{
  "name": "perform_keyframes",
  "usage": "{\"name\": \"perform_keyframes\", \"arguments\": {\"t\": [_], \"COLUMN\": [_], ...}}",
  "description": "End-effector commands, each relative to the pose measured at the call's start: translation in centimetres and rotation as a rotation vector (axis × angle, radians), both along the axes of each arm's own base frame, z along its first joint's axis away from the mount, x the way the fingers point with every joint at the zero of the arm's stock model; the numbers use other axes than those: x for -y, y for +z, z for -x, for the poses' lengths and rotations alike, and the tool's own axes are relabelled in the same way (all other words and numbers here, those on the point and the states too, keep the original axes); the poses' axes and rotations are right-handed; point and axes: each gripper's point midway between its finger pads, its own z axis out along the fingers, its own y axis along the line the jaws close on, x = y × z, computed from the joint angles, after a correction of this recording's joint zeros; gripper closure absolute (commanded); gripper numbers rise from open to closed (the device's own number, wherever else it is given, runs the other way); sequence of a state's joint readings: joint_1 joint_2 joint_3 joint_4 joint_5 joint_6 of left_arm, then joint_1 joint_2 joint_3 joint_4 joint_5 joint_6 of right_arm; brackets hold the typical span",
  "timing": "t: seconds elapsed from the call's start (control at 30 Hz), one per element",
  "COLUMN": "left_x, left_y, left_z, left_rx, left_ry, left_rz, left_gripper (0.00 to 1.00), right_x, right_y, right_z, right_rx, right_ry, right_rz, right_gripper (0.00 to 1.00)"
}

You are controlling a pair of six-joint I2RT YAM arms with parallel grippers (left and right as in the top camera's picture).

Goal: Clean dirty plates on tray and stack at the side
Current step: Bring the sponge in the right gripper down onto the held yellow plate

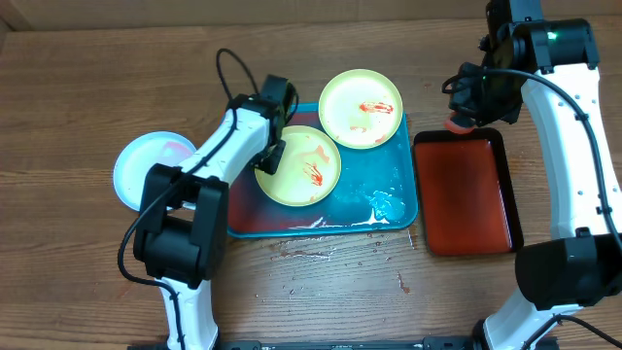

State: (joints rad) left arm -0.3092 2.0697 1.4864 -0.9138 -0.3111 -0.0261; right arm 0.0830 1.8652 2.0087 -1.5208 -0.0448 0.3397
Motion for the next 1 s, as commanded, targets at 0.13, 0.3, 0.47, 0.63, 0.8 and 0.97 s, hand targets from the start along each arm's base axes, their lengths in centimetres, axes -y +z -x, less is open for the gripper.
{"name": "perform_keyframes", "arguments": {"t": [0.13,0.3,0.47,0.63,0.8,0.97], "left_x": [2.4,2.1,2.3,2.0,1.9,1.8], "left_y": [-1.7,-2.3,-2.4,-2.4,-2.5,-2.5], "left_z": [2.4,2.2,2.3,2.4,2.4,2.9], "left_rx": [-0.125,-0.111,-0.107,-0.105,-0.106,-0.127], "left_ry": [0.352,0.408,0.492,0.514,0.515,0.501], "left_rz": [0.386,0.413,0.428,0.416,0.412,0.402], "left_gripper": [0.48,0.57,0.68,0.96,0.96,0.96], "right_x": [-1.7,-3.7,-6.4,-9.7,-14.8,-19.1], "right_y": [1.1,0.6,-0.8,-3.1,-5.9,-8.8], "right_z": [-0.4,-1.0,-1.2,-1.1,-1.3,-1.6], "right_rx": [0.052,0.056,0.034,-0.022,-0.059,-0.074], "right_ry": [0.036,0.078,0.14,0.207,0.304,0.347], "right_rz": [-0.049,-0.07,-0.077,-0.099,-0.168,-0.191], "right_gripper": [0.96,0.96,0.96,0.96,0.96,0.96]}}
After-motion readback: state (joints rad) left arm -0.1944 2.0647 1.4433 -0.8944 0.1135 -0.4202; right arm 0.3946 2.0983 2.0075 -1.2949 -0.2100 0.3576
